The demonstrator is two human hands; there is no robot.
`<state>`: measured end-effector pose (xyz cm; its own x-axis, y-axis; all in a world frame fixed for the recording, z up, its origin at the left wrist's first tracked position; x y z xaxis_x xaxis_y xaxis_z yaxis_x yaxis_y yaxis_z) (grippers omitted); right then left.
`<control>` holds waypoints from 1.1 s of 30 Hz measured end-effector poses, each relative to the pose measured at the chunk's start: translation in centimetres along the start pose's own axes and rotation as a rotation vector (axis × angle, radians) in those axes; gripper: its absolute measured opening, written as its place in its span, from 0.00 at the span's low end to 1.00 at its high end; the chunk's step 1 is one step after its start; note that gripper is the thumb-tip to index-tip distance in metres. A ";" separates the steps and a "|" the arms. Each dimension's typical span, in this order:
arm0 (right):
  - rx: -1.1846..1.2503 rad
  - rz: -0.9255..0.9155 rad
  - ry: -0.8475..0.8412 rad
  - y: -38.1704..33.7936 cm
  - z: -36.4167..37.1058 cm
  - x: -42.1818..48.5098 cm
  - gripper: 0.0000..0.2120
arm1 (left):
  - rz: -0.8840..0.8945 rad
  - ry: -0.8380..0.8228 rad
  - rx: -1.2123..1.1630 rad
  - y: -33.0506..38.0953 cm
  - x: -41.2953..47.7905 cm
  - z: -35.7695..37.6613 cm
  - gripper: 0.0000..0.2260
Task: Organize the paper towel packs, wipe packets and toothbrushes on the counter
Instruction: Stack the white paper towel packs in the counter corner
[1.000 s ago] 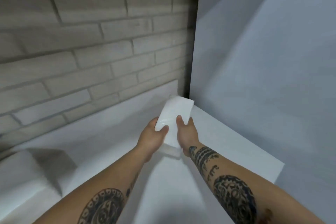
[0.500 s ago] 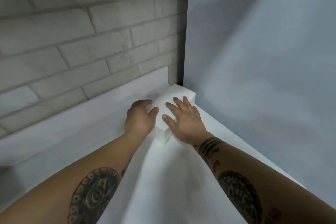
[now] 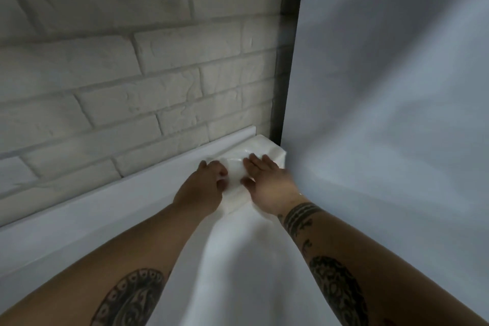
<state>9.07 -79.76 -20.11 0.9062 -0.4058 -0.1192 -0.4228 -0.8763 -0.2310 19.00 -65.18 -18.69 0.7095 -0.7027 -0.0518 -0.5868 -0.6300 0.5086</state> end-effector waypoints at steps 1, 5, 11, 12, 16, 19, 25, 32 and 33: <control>0.013 0.001 0.008 -0.1 0.1 0.3 0.29 | -0.004 -0.004 0.003 -0.2 0.5 -0.1 0.08; 0.063 0.006 0.002 0.0 0.2 1.5 0.29 | -0.002 -0.025 0.012 -0.7 2.0 -0.2 0.09; 0.089 0.052 0.004 0.5 0.1 2.9 0.30 | 0.048 -0.007 0.001 -1.3 4.4 0.4 0.09; 0.095 0.064 0.000 0.6 0.2 3.1 0.30 | 0.053 -0.008 0.009 -1.2 4.6 0.6 0.09; 0.128 0.088 -0.020 1.2 -0.1 3.7 0.30 | 0.047 0.011 0.044 -0.7 5.1 1.0 0.08; 0.143 0.086 -0.028 1.1 -0.5 3.7 0.30 | 0.038 0.015 0.101 -0.2 5.2 1.0 0.08; 0.072 0.136 -0.083 0.5 -2.7 3.8 0.30 | 0.100 -0.056 0.249 1.1 3.9 -0.6 0.19; 0.154 0.039 0.119 -4.3 -4.2 0.5 0.22 | 0.022 0.011 0.188 -1.0 -2.4 -6.9 0.21; 0.189 -0.016 0.145 -6.2 -3.7 -0.5 0.21 | -0.009 0.034 0.175 -1.8 -4.3 -8.2 0.20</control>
<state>11.25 -75.09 -15.04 0.8991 -0.4372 0.0231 -0.3903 -0.8242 -0.4103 20.24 -58.30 -12.35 0.7259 -0.6873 -0.0253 -0.6374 -0.6861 0.3507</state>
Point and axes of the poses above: each hand's wrist, its own x-axis towards the middle knuckle, its own z-axis out of the palm, y = z × x, the point moved 2 cm from there along x, towards the middle knuckle, and after that the axes turned 4 degrees about -y, right-handed, at the moved point
